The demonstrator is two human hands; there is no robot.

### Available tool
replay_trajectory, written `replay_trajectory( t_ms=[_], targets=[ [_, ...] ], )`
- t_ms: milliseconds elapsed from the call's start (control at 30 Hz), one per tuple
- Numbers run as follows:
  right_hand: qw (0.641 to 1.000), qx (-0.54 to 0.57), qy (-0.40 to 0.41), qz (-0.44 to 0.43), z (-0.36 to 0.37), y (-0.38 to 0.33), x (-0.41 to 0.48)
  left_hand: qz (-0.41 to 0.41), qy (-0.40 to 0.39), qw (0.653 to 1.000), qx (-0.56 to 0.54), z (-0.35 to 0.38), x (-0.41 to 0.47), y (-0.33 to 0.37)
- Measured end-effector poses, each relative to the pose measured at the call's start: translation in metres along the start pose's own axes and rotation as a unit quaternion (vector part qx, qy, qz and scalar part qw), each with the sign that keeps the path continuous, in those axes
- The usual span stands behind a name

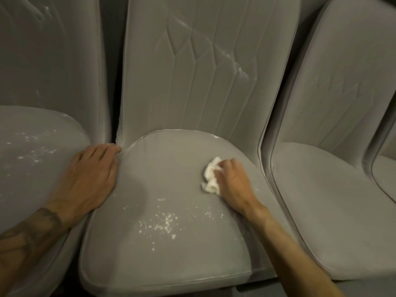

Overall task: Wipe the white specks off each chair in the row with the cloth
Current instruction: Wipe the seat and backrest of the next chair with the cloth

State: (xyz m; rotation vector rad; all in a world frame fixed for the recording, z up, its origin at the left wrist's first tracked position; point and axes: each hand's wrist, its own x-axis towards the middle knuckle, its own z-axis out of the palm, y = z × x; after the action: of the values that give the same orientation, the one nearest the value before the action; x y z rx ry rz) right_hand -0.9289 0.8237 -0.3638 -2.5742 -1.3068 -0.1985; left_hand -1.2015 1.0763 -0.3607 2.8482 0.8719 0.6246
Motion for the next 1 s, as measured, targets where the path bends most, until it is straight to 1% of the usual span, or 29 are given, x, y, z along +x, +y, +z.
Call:
replay_trajectory(
  t_ms=[67,100,133,167,200,233,267,300,333,400,467,533,567,600,667,700,733,767,800,900,967,1000],
  targets=[
    [0.996,0.059,-0.023,-0.059,-0.016,-0.004,-0.015,-0.001,-0.009,1.000,-0.006,-0.002,0.000,0.000],
    [0.994,0.073,-0.029,-0.072,-0.028,0.000,-0.020,-0.001,-0.011,1.000,-0.007,-0.002,-0.001,0.001],
    [0.996,0.059,-0.023,-0.069,-0.039,0.005,-0.023,-0.002,-0.009,1.000,-0.007,-0.003,-0.002,0.002],
    [0.998,0.036,-0.007,-0.057,-0.043,0.018,-0.023,-0.003,-0.008,1.000,-0.007,-0.004,-0.002,0.002],
    [0.999,0.015,0.024,-0.027,-0.046,0.032,-0.018,-0.005,-0.009,1.000,-0.007,-0.004,-0.001,0.002],
    [0.999,-0.002,0.047,0.018,-0.048,0.043,-0.012,-0.008,-0.011,1.000,-0.009,-0.005,-0.001,0.002],
    [0.996,-0.003,0.053,0.075,-0.043,0.051,-0.005,-0.010,-0.014,1.000,-0.012,-0.005,-0.001,0.002],
    [0.993,-0.008,0.056,0.103,-0.038,0.052,-0.001,-0.010,-0.014,1.000,-0.014,-0.005,-0.001,0.002],
    [0.994,-0.015,0.041,0.097,-0.030,0.044,-0.001,-0.008,-0.013,1.000,-0.013,-0.006,-0.001,0.003],
    [0.999,-0.003,0.004,0.035,-0.015,0.021,-0.012,-0.011,-0.014,1.000,-0.014,-0.007,-0.001,0.003],
    [0.997,0.065,-0.036,-0.022,-0.022,0.001,-0.028,-0.012,-0.019,1.000,-0.016,-0.007,-0.002,0.003],
    [0.994,0.076,-0.045,-0.064,-0.037,0.009,-0.032,-0.010,-0.028,0.999,-0.024,-0.007,-0.002,0.001],
    [0.996,0.063,-0.034,-0.059,-0.044,0.019,-0.031,-0.009,-0.030,0.999,-0.026,-0.007,-0.001,0.000],
    [0.998,0.051,-0.022,-0.026,-0.045,0.035,-0.026,-0.007,-0.030,0.999,-0.026,-0.006,-0.001,0.000],
    [0.997,0.028,-0.001,0.074,-0.047,0.055,-0.014,-0.008,-0.025,1.000,-0.017,-0.008,0.000,0.002],
    [0.994,0.015,0.011,0.111,-0.042,0.057,-0.010,-0.007,-0.023,1.000,-0.012,-0.008,0.001,0.002],
    [0.991,0.008,0.026,0.128,-0.038,0.050,-0.008,-0.007,-0.021,1.000,-0.010,-0.008,0.001,0.003],
    [0.991,0.010,0.032,0.126,-0.035,0.037,-0.010,-0.006,-0.020,1.000,-0.009,-0.008,0.001,0.002],
    [0.994,0.022,0.034,0.102,-0.031,0.023,-0.014,-0.007,-0.019,1.000,-0.010,-0.008,0.001,0.002],
    [0.996,0.080,-0.031,-0.020,-0.033,-0.009,-0.037,-0.007,-0.023,0.999,-0.021,-0.007,-0.001,0.000],
    [0.993,0.087,-0.055,-0.057,-0.041,0.005,-0.042,-0.007,-0.028,0.999,-0.024,-0.006,-0.001,-0.001],
    [0.996,0.064,-0.036,-0.052,-0.043,0.020,-0.040,-0.005,-0.029,0.999,-0.024,-0.007,-0.001,-0.001]
  ],
)
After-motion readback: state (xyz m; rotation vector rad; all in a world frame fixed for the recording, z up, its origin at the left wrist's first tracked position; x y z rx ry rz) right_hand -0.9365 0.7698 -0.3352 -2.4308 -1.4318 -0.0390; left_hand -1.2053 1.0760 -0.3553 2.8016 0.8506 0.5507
